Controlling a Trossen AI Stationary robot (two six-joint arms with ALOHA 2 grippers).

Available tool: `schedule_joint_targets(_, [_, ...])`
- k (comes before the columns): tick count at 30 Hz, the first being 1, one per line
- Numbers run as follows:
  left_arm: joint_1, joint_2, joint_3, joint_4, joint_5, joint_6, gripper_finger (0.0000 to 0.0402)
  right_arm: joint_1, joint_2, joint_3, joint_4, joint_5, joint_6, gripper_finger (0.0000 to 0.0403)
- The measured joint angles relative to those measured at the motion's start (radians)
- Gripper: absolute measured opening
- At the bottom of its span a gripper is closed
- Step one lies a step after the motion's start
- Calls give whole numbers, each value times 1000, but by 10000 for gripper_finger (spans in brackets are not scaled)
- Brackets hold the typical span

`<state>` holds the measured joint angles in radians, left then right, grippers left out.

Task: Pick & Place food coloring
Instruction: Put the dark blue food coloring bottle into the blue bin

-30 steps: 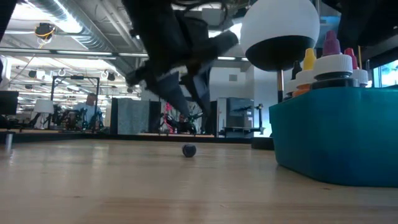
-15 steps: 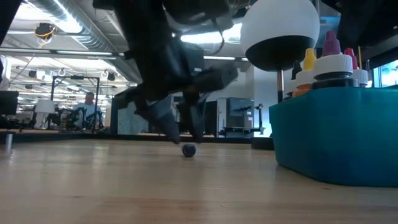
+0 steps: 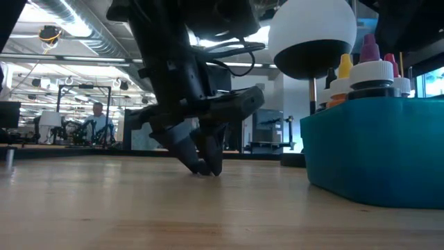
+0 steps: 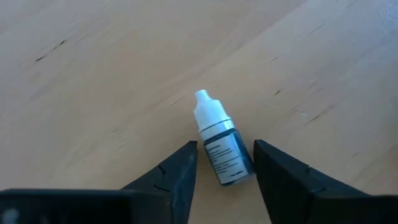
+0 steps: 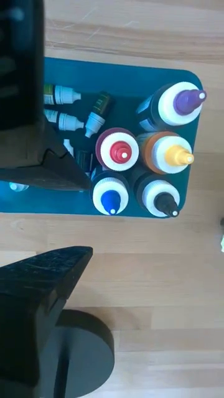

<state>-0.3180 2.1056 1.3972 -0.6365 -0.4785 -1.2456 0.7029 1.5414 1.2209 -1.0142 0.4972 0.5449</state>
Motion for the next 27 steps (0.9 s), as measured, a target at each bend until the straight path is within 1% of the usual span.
schedule_joint_targets(3, [0, 0, 1, 5, 6, 37, 130, 0, 0, 0, 0, 0, 1, 159])
schedule_joint_targets(6, [-1, 2, 1, 8, -9, 47, 107, 0, 0, 0, 0, 0, 2, 159])
schedule_joint_targets(8, [0, 2, 1, 8, -9, 51, 95, 0, 0, 0, 0, 0, 2, 159])
schedule_joint_targets(11, [0, 2, 0, 7, -9, 102, 84, 3, 0, 0, -1, 17, 3, 159])
schedule_joint_targets(15, [-4, 0, 0, 9, -18, 162, 82, 33, -6, 0, -7, 96, 19, 159])
schedule_joint_targets(17, [-13, -4, -2, 9, -29, 197, 85, 53, -11, 0, -12, 118, 35, 159])
schedule_joint_targets(22, [-51, -63, -7, -10, -48, 273, 86, 101, -12, 0, -3, 180, 58, 159])
schedule_joint_targets(27, [-104, -163, -4, 11, -166, 376, 84, 108, -27, -59, 57, 236, 8, 159])
